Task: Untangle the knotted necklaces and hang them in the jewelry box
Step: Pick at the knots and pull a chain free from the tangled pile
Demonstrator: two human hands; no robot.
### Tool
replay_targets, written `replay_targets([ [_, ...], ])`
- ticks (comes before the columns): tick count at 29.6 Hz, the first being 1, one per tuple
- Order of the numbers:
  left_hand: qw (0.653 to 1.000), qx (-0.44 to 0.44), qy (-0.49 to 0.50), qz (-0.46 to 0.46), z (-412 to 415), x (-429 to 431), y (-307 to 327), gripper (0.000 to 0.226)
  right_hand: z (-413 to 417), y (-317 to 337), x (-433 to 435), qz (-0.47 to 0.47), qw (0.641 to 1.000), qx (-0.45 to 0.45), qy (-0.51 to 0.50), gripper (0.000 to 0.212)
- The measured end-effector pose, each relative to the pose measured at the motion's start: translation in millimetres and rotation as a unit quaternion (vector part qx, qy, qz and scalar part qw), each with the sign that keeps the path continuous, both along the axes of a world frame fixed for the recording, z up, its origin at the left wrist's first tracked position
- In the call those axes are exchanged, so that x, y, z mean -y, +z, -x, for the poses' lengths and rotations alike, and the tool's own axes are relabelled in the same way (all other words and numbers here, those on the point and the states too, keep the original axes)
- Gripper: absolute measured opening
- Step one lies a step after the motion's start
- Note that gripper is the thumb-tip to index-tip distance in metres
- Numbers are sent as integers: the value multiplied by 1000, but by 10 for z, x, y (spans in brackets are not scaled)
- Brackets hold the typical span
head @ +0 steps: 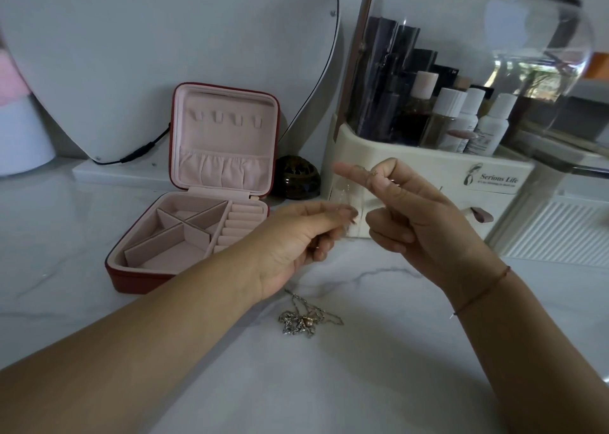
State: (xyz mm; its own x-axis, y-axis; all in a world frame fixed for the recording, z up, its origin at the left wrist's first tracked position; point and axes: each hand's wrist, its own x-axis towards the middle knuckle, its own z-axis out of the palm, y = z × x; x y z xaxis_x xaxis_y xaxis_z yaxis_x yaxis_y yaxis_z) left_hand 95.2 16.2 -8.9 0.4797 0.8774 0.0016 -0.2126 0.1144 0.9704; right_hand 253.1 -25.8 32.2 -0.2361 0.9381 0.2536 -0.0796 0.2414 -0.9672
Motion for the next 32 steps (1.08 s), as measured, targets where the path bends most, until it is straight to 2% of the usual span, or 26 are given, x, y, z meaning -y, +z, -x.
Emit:
replay_targets([
  [3,997,48,57,20,30,-41,24,11,-25,-5,-2,24,999,8,33,8],
  [8,993,73,79,45,53,-50,46,9,-54,10,-18,12,998,-30,54,9],
  [12,998,16,58,33,31,-24,43,10,-123,51,-27,20,995,-95,31,12],
  [16,998,-43,48,23,2,-13,12,22,-195,68,-49,36,991,-132,5,13],
  [19,997,-65,51,6,16,-6,1,17,-245,100,-48,51,988,-143,-11,13],
  [22,995,-32,93,11,31,-13,11,27,-294,97,-68,78,990,-108,-53,15],
  [25,986,51,149,49,52,-56,40,41,-326,32,-108,67,985,-4,-158,19],
  [28,980,109,160,55,73,-71,65,35,-327,-16,-132,17,963,117,-244,23],
  [32,981,85,169,37,71,-60,79,30,-291,-9,-132,-31,941,185,-283,19],
])
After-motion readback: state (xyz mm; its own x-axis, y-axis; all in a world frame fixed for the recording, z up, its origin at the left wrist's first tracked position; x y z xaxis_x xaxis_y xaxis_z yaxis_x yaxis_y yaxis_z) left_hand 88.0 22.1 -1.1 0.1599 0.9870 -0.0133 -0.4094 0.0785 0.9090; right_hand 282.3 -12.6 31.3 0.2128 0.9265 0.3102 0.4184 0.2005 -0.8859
